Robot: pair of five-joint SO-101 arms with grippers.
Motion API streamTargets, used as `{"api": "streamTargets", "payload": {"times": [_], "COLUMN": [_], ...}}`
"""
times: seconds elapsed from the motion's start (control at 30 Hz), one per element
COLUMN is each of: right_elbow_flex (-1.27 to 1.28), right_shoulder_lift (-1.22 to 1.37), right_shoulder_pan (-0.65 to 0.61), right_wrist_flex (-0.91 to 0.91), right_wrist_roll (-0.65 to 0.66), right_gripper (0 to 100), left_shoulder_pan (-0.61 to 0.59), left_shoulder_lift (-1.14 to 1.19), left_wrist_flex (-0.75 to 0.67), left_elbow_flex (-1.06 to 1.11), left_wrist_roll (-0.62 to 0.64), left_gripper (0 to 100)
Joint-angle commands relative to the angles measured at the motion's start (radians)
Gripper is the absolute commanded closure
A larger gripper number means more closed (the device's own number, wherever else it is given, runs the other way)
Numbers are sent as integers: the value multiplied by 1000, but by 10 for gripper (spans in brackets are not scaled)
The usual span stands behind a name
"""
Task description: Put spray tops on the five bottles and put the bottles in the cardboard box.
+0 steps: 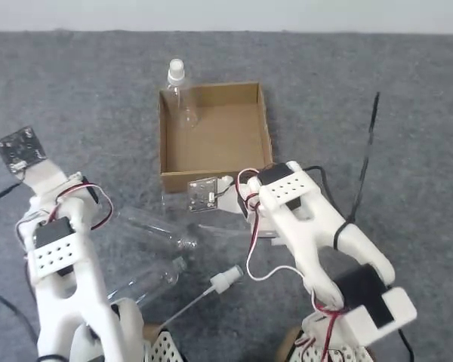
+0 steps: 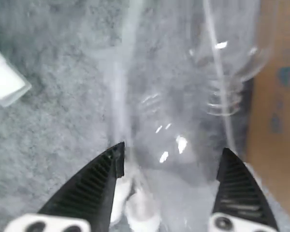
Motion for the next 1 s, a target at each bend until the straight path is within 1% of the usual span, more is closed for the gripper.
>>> {"api": "streamTargets", "payload": {"times": [0.0, 0.1, 0.37, 0.47, 0.73, 0.97], "right_elbow_flex": [-38, -57, -81, -118, -288, -319], "right_shoulder_lift": [25, 24, 21, 21, 21, 21], "right_shoulder_pan": [50, 81, 105, 101, 105, 125], "right_wrist_flex": [-47, -56, -45, -16, 189, 259], "right_wrist_roll": [9, 8, -9, -89, -264, -431], "right_gripper": [836, 892, 929, 940, 940, 940], "left_shoulder_pan": [0, 0, 0, 0, 0, 0], "left_shoulder_lift": [-49, -49, -49, -49, -44, -44], "left_wrist_flex": [3, 3, 3, 3, -11, -11], "left_elbow_flex": [-15, -15, -13, -13, -10, -10], "left_wrist_roll": [-8, -8, -8, -8, -43, -44], "left_gripper": [987, 987, 987, 987, 987, 987]}}
